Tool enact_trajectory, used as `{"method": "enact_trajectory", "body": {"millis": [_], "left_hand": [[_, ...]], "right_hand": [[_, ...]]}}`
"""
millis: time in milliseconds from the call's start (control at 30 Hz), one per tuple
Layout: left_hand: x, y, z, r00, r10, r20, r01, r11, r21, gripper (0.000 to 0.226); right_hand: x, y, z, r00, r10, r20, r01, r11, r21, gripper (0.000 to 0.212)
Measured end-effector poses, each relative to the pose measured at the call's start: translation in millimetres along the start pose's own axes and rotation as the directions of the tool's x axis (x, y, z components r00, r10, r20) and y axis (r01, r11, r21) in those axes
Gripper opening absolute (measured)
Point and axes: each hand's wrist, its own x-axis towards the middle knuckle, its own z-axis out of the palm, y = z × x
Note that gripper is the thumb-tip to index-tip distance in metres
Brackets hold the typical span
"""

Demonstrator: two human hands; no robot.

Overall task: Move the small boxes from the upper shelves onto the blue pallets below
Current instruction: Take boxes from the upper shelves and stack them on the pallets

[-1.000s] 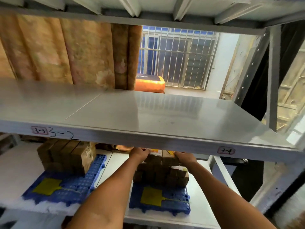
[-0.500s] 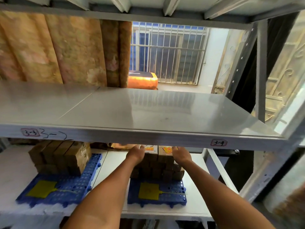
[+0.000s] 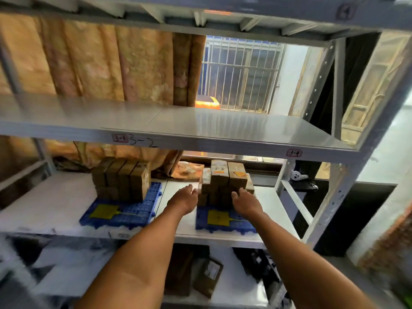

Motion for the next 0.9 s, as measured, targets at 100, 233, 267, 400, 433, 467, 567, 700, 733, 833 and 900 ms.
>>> {"method": "enact_trajectory", "body": {"millis": [100, 233, 267, 400, 433, 467, 567, 700, 733, 833, 900], "left_hand": [[-62.9, -20.2, -16.8, 0.999, -0.002, -0.037, 0.004, 0.999, 0.038, 0.057], [-153.1, -50.8, -45.3, 0.998, -0.008, -0.055, 0.013, 0.997, 0.08, 0.058], [-173.6, -59.3, -54.1, 0.998, -0.017, -0.056, 0.022, 0.996, 0.087, 0.058], [-238.3, -81.2, -94.3, 0.997, -0.029, -0.077, 0.036, 0.995, 0.095, 0.059], [-250.3, -84.3, -104.6, 0.996, -0.025, -0.089, 0.033, 0.995, 0.092, 0.059], [-261.6, -88.2, -114.6, 0.995, -0.014, -0.104, 0.023, 0.996, 0.085, 0.058], [-293.4, -100.9, -141.4, 0.992, 0.024, -0.127, -0.015, 0.997, 0.07, 0.058], [-325.7, -125.5, -176.8, 0.988, 0.031, -0.152, -0.021, 0.998, 0.062, 0.061], [-332.2, -132.8, -185.4, 0.988, 0.028, -0.149, -0.02, 0.998, 0.056, 0.061], [-347.8, -155.0, -212.1, 0.989, 0.03, -0.142, -0.021, 0.997, 0.07, 0.062], [-355.2, -167.8, -228.6, 0.988, 0.032, -0.149, -0.021, 0.997, 0.073, 0.062]], "right_hand": [[-59.3, -12.3, 2.0, 0.999, -0.04, -0.021, 0.039, 0.999, -0.026, 0.049], [-138.5, -34.9, -1.0, 0.996, -0.091, -0.019, 0.09, 0.996, -0.027, 0.051], [-157.5, -42.0, -2.1, 0.995, -0.1, -0.016, 0.099, 0.995, -0.03, 0.052], [-221.4, -73.4, -11.0, 0.992, -0.12, -0.029, 0.118, 0.992, -0.042, 0.052], [-233.4, -80.5, -13.4, 0.991, -0.125, -0.037, 0.124, 0.992, -0.035, 0.051], [-245.9, -88.0, -15.6, 0.99, -0.134, -0.047, 0.133, 0.991, -0.025, 0.049], [-279.8, -107.4, -20.1, 0.984, -0.158, -0.083, 0.157, 0.988, -0.013, 0.045], [-315.4, -136.1, -23.8, 0.979, -0.158, -0.128, 0.152, 0.987, -0.054, 0.048], [-323.3, -143.1, -23.3, 0.98, -0.151, -0.133, 0.144, 0.987, -0.067, 0.049], [-341.9, -167.3, -19.9, 0.98, -0.127, -0.156, 0.117, 0.99, -0.074, 0.049], [-351.3, -182.8, -19.3, 0.977, -0.13, -0.168, 0.118, 0.99, -0.081, 0.049]]}}
